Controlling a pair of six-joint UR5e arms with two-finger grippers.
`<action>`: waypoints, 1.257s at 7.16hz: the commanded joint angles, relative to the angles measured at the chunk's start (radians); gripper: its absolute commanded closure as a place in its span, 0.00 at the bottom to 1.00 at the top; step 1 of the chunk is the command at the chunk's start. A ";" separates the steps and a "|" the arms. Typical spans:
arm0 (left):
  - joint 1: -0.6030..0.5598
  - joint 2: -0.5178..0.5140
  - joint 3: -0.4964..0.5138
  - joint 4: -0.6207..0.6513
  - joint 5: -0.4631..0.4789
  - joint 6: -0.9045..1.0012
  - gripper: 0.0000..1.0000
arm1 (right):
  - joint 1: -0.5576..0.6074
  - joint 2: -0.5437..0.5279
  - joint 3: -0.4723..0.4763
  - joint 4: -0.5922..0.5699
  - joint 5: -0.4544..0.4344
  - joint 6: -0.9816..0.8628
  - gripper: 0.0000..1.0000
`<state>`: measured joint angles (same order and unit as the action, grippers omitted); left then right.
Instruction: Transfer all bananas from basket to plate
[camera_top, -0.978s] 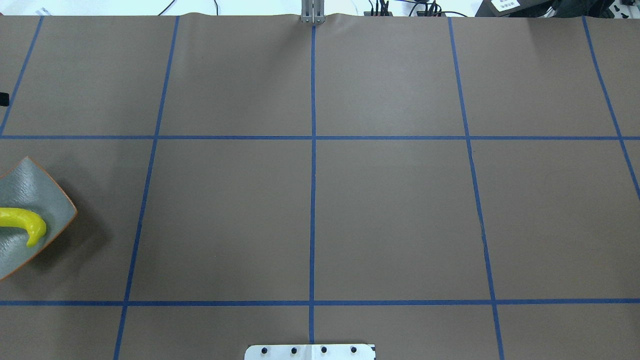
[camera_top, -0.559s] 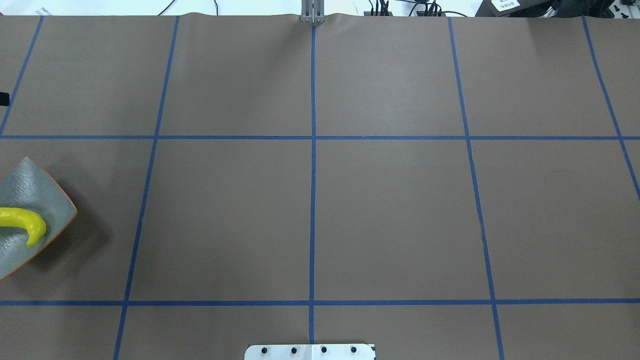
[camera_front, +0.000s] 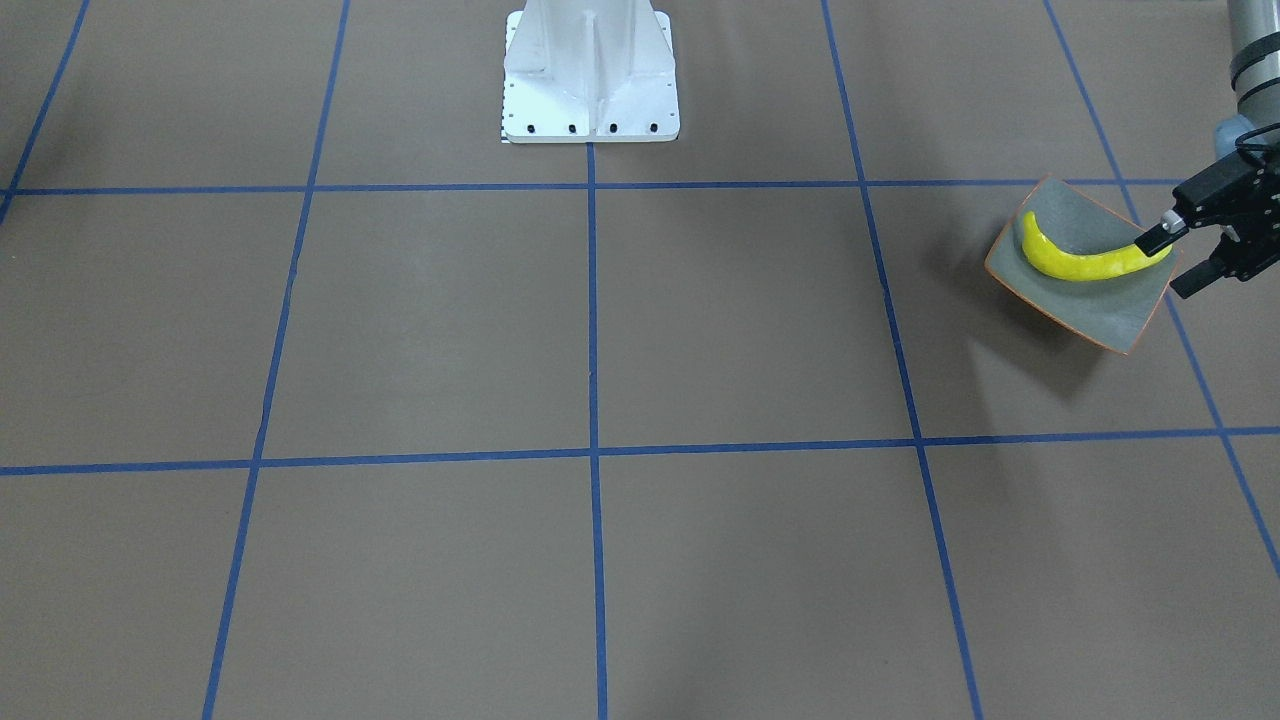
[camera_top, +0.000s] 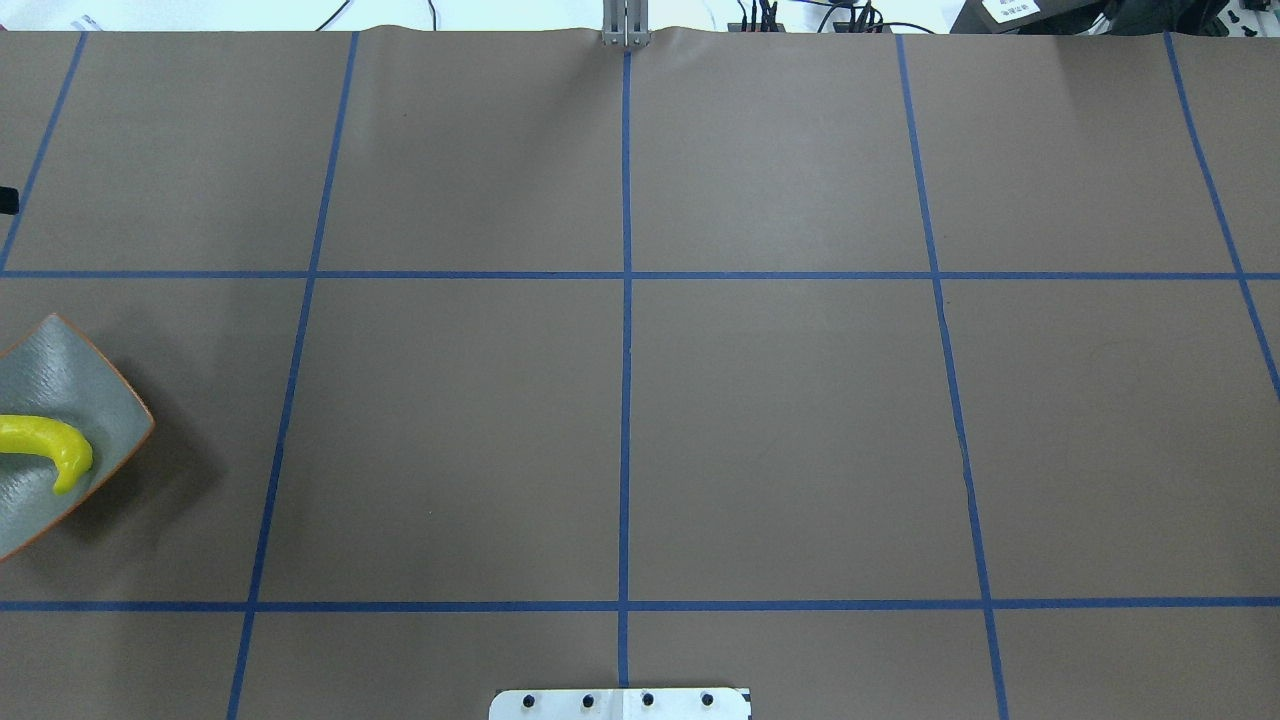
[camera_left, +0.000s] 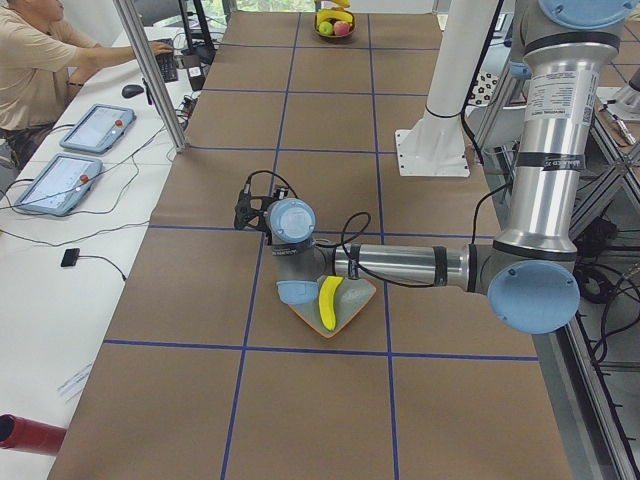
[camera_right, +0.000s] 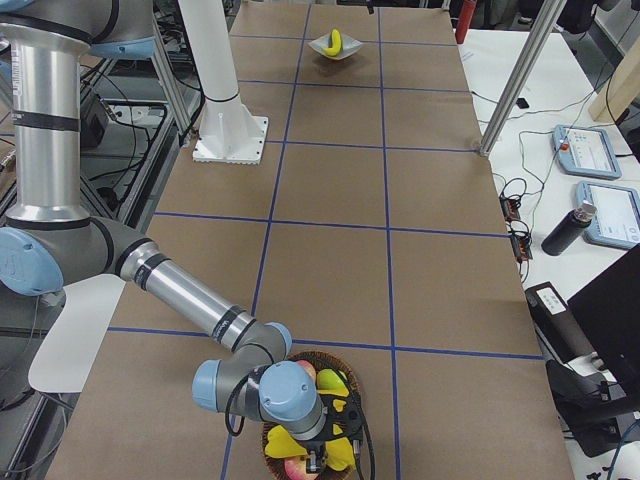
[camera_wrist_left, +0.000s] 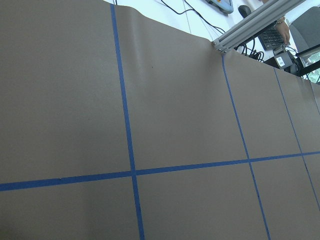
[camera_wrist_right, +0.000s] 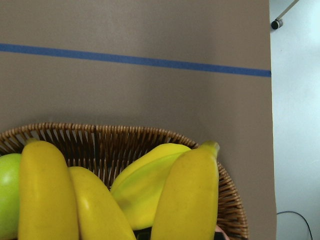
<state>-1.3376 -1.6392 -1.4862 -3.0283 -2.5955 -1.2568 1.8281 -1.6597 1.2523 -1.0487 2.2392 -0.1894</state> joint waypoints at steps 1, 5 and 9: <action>0.000 -0.034 -0.005 0.015 -0.002 -0.013 0.01 | 0.005 0.030 0.080 -0.005 0.002 0.144 1.00; 0.075 -0.135 -0.014 0.149 0.211 -0.021 0.01 | -0.073 0.070 0.186 -0.005 0.042 0.352 1.00; 0.109 -0.235 -0.098 0.424 0.219 0.120 0.01 | -0.301 0.104 0.435 -0.002 0.057 0.847 1.00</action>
<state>-1.2466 -1.8286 -1.5318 -2.7076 -2.3775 -1.1618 1.6121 -1.5810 1.6082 -1.0532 2.2902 0.4713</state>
